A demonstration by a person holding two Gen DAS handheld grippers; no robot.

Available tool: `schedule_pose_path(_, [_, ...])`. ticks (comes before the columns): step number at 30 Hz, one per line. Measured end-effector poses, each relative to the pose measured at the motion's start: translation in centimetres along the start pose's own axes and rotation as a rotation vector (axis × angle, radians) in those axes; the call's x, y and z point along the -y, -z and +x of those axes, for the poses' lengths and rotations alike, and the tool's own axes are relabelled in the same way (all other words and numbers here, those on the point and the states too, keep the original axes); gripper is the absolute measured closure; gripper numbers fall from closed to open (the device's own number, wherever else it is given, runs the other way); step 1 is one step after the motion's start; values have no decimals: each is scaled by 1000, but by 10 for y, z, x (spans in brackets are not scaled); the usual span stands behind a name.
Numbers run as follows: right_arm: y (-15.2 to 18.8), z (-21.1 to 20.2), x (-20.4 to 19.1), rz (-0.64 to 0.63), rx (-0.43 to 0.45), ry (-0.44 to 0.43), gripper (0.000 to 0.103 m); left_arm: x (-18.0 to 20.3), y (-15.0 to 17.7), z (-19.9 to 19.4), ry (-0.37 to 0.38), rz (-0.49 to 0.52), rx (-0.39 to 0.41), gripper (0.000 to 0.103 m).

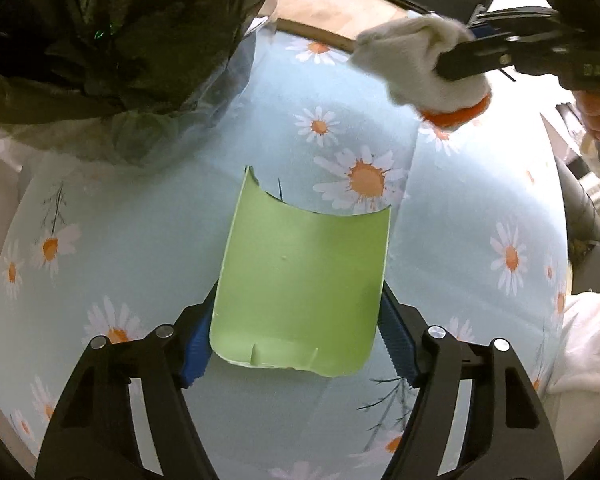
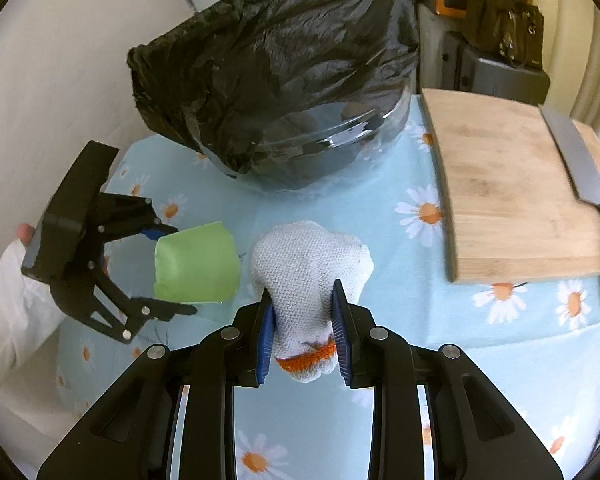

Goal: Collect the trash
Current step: 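Carry the green tray with left tool while right tool carries the glove to the bin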

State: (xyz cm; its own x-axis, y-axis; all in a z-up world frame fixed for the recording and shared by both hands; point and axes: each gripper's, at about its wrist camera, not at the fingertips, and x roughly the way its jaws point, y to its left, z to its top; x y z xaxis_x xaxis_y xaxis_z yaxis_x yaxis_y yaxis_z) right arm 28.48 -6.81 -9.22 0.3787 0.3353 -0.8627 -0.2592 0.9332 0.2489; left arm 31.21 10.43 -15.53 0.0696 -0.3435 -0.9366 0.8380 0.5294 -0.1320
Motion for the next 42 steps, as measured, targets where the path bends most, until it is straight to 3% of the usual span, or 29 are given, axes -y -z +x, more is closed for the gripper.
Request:
schedule_pose_path(7, [5,-34,6,-93,10,-4,78,26,0,-8,-35,-134,10,32])
schedule_pose_path(14, [18,-63,9,-194,-10,-11,78,70,3,-33,-73,-254,80,32])
schedule_pose_path(24, [30,-114,8,-366,41,-13,78,124,-11,-85,-177,-327,184,32])
schedule_pose_path(29, [32,-133,4,-443,61,-16,78,144,-21,-103,-236,-346,199,32])
schedule_pose_path(35, [25,-150,4,-479,81,-13,78,158,-30,-128,-329,-381,238,32])
schedule_pose_path(42, [2,-164,2,-520,122,-7,78,157,-46,-147,-365,-388,249,32])
